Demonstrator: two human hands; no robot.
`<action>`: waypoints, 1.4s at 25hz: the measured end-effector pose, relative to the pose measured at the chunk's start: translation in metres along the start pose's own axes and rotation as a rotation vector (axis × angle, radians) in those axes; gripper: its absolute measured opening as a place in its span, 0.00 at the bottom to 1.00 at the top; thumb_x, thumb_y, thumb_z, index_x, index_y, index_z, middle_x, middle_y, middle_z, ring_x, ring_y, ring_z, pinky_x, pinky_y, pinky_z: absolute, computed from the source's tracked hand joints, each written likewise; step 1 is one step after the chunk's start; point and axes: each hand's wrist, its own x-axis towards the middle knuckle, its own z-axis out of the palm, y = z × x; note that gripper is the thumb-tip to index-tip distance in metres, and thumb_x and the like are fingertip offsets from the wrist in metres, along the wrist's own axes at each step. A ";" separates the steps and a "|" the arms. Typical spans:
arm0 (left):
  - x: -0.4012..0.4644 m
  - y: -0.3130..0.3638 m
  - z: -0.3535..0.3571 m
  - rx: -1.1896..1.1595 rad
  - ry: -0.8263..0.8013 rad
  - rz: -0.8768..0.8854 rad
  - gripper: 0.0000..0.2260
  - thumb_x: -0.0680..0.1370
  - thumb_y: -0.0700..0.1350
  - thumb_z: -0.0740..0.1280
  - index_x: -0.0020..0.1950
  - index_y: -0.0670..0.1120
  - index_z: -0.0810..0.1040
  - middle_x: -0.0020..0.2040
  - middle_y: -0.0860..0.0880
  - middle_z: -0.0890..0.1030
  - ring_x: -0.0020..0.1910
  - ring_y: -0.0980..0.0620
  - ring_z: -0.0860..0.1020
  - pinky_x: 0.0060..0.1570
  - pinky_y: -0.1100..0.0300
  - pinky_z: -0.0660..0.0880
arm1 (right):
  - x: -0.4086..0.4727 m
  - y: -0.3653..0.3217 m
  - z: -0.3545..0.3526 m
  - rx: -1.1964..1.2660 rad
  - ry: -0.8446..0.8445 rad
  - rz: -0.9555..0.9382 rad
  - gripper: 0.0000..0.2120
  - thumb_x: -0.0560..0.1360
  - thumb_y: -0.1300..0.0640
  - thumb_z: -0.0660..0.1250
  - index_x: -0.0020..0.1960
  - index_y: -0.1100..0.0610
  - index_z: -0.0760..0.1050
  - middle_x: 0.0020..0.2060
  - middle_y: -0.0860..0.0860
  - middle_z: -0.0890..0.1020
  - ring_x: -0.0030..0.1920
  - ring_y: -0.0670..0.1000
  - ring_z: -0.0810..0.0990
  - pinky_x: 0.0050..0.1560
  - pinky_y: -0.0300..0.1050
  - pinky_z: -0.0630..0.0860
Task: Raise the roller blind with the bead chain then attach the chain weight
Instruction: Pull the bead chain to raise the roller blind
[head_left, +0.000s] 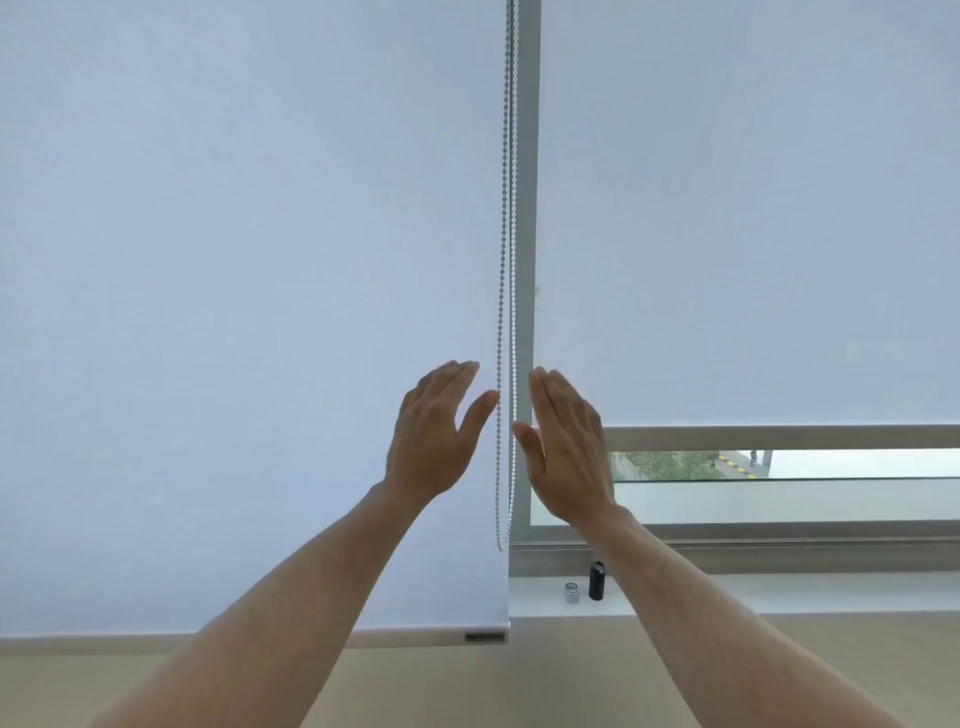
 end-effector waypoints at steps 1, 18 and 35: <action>0.003 0.002 0.003 -0.085 0.035 -0.029 0.24 0.80 0.61 0.55 0.69 0.48 0.74 0.68 0.50 0.77 0.71 0.52 0.70 0.72 0.52 0.64 | -0.004 -0.002 0.002 0.009 0.017 -0.011 0.33 0.81 0.39 0.45 0.75 0.60 0.65 0.71 0.56 0.74 0.73 0.54 0.68 0.70 0.49 0.63; 0.007 0.024 0.009 -0.567 0.008 -0.247 0.05 0.77 0.46 0.71 0.41 0.52 0.83 0.36 0.55 0.84 0.38 0.60 0.81 0.45 0.59 0.78 | -0.036 -0.018 0.025 0.475 -0.114 0.254 0.09 0.80 0.59 0.64 0.41 0.56 0.78 0.32 0.40 0.76 0.40 0.38 0.74 0.41 0.31 0.67; -0.040 0.018 0.022 -0.564 -0.027 -0.240 0.06 0.76 0.43 0.71 0.39 0.46 0.81 0.34 0.55 0.83 0.38 0.58 0.81 0.46 0.61 0.77 | 0.048 -0.035 -0.031 0.876 0.049 0.313 0.16 0.82 0.47 0.58 0.55 0.56 0.80 0.37 0.50 0.84 0.35 0.44 0.80 0.37 0.33 0.73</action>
